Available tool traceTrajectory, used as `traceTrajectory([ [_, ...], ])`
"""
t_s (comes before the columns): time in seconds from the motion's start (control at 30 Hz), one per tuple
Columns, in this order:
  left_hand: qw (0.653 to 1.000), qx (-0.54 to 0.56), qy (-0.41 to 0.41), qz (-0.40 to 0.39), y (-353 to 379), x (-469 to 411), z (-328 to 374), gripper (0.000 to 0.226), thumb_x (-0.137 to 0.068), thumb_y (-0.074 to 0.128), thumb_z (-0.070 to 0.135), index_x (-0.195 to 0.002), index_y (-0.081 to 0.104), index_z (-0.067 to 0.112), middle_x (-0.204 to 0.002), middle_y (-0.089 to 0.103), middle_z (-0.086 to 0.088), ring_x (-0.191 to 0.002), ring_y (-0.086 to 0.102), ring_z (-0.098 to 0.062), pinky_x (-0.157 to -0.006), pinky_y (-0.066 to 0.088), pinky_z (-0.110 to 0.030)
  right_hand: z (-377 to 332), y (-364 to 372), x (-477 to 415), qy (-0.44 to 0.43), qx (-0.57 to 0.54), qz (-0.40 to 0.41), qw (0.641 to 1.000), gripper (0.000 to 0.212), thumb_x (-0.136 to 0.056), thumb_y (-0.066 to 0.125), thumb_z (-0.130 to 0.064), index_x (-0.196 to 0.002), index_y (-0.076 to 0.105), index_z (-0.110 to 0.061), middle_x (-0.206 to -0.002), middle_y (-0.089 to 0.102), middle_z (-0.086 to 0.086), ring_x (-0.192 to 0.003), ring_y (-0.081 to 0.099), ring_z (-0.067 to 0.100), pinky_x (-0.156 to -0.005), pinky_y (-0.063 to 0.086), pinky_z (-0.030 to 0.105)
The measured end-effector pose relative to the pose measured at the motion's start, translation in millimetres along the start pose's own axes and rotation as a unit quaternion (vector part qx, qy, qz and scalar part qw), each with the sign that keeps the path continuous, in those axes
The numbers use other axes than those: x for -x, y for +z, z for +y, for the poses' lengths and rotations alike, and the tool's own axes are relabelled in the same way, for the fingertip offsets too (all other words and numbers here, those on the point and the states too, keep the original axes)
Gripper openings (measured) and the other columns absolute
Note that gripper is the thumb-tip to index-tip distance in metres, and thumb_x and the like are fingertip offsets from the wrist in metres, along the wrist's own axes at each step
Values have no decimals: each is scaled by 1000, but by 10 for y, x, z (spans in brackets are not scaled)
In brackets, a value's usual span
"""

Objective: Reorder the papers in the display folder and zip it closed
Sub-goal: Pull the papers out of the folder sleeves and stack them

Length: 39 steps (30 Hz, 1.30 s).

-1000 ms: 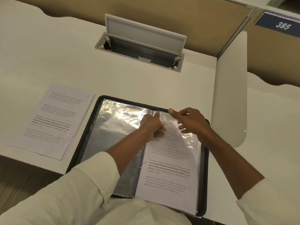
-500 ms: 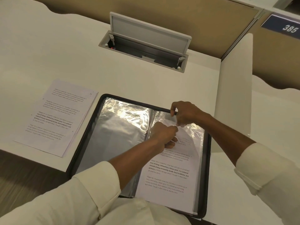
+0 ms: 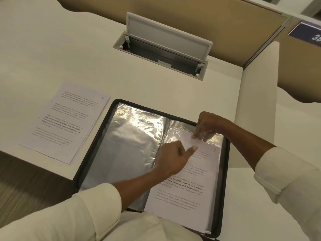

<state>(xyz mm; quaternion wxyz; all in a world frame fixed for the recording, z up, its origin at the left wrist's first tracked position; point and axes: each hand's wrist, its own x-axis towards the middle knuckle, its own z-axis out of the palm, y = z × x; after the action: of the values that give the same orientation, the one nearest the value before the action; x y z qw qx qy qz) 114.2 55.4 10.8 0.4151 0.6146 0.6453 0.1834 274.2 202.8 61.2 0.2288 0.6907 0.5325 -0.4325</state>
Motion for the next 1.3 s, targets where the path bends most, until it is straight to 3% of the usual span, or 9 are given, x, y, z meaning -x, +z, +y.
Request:
traceTrajectory([
  [0.13,934,-219,282,31,92,81,-358,32,-96,70,46,-99,70,14,-107,70,-4,-107,58,-21,-84,59,-46,43,-24,-12,19,10,-37,999,53,-66,100,-32,-95,77,6,-83,80,13,-77,79,22,-85,65,34],
  [0.27,913,-294,283,3,161,222,-610,85,-97,55,72,-148,49,4,-173,19,-25,-162,13,-39,-130,21,-57,60,-55,-1,19,39,-70,997,51,-68,97,-39,-95,80,1,-85,81,10,-76,77,20,-66,58,26],
  [0.43,930,-238,281,8,95,402,-742,114,-96,52,80,-165,19,-4,-174,-7,-27,-163,-6,-42,-130,18,-60,146,-63,-63,15,65,-90,994,62,-70,94,-50,-99,80,3,-90,81,12,-79,80,22,-81,65,35],
  [0.73,926,-226,302,-12,108,468,-834,119,-92,57,80,-165,14,-4,-175,-8,-26,-163,-5,-41,-130,16,-61,265,-128,-226,-19,111,-55,992,28,-78,90,-15,-76,69,2,-62,59,10,-48,52,20,-49,45,23],
  [0.83,919,-247,308,-16,126,468,-849,117,-93,55,81,-166,15,-3,-174,-7,-26,-163,-5,-41,-130,15,-61,286,-217,-263,-33,116,-34,992,25,-80,86,-17,-77,64,-6,-70,57,13,-56,50,25,-52,43,25],
  [0.97,916,-254,311,-20,135,470,-853,116,-94,53,81,-166,15,-2,-174,-8,-26,-163,-6,-42,-131,12,-60,378,-340,-341,-49,93,26,994,29,-85,85,-20,-95,74,5,-93,75,15,-79,68,26,-64,55,32],
  [1.1,915,-267,300,-37,131,467,-858,118,-94,49,83,-168,8,1,-174,-13,-24,-163,-9,-40,-131,12,-60,437,-464,-402,-74,142,98,982,24,-88,84,-32,-77,67,-19,-91,72,2,-91,66,24,-76,53,37],
  [1.17,913,-277,296,-48,128,464,-852,117,-95,47,84,-168,6,2,-175,-15,-23,-163,-11,-39,-130,13,-60,455,-525,-408,-74,152,162,972,24,-89,82,-39,-86,65,-23,-103,70,1,-95,63,23,-85,55,41],
  [1.3,909,-291,293,-63,120,462,-847,116,-95,43,84,-168,6,2,-174,-17,-22,-163,-13,-38,-129,15,-61,469,-672,-387,-55,89,300,948,26,-94,77,-39,-103,69,-16,-106,68,7,-91,59,25,-78,47,39],
])
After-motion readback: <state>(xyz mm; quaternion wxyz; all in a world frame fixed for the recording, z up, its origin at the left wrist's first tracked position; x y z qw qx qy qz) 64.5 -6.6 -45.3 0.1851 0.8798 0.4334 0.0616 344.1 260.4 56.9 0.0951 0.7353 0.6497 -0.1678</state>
